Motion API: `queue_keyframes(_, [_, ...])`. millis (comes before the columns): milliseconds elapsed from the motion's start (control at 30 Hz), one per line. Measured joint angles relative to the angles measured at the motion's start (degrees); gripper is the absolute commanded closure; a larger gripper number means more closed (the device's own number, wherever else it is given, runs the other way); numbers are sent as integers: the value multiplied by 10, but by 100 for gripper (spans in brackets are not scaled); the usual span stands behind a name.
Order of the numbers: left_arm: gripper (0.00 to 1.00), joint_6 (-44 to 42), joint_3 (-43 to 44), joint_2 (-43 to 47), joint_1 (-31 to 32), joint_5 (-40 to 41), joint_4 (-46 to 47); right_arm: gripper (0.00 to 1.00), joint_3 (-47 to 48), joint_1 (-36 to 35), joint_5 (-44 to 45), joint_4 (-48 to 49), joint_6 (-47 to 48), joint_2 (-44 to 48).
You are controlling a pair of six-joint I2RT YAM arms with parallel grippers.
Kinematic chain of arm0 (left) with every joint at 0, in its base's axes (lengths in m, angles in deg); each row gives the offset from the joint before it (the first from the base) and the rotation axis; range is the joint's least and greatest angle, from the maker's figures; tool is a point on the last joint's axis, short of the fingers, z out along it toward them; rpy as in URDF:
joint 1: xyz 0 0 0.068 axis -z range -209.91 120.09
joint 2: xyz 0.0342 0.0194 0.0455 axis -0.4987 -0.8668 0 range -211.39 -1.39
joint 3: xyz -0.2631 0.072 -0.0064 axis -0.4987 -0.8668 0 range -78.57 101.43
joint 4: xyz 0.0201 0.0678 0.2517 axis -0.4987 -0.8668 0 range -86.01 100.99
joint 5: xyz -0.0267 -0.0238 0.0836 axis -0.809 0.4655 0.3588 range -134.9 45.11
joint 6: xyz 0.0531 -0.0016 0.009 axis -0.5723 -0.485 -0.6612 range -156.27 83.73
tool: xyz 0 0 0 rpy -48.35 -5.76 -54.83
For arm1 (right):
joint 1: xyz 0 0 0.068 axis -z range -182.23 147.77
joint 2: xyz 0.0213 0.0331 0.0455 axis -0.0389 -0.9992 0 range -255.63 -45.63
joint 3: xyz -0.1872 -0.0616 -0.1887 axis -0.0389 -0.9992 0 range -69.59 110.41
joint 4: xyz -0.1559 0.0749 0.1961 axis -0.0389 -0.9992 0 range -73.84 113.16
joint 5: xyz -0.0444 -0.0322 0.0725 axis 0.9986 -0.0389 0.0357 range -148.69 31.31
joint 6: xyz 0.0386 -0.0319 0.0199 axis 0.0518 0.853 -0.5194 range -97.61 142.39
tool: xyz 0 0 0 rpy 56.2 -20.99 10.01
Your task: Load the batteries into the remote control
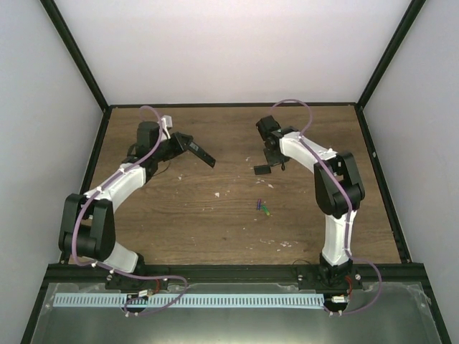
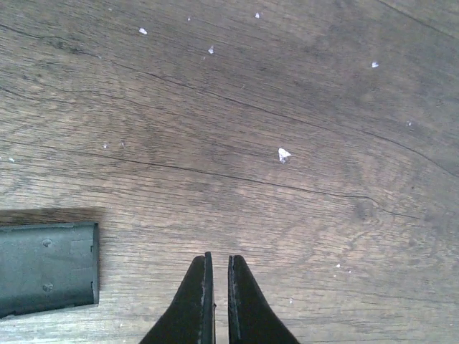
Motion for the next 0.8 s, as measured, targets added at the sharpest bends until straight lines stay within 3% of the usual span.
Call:
queue_keyframes(33, [100, 1, 0, 1, 0, 0, 1, 98, 0, 0, 3, -2, 3, 2])
queue_keyframes(100, [100, 3, -3, 5, 0, 3, 7, 77, -1, 0, -6, -1, 4, 9])
queue_keyframes(200, [100, 2, -8, 8, 0, 6, 9, 53, -10, 1, -53, 11, 2, 26])
queue_keyframes(333, [100, -3, -9, 15, 0, 14, 1, 30, -37, 1, -145, 42, 23, 47])
queue_keyframes(500, [100, -15, -9, 30, 0, 22, -6, 20, -55, 1, -230, 62, 89, 50])
queue_keyframes(800, [100, -18, -19, 35, 0, 23, -10, 17, -34, 1, -310, 56, 182, 17])
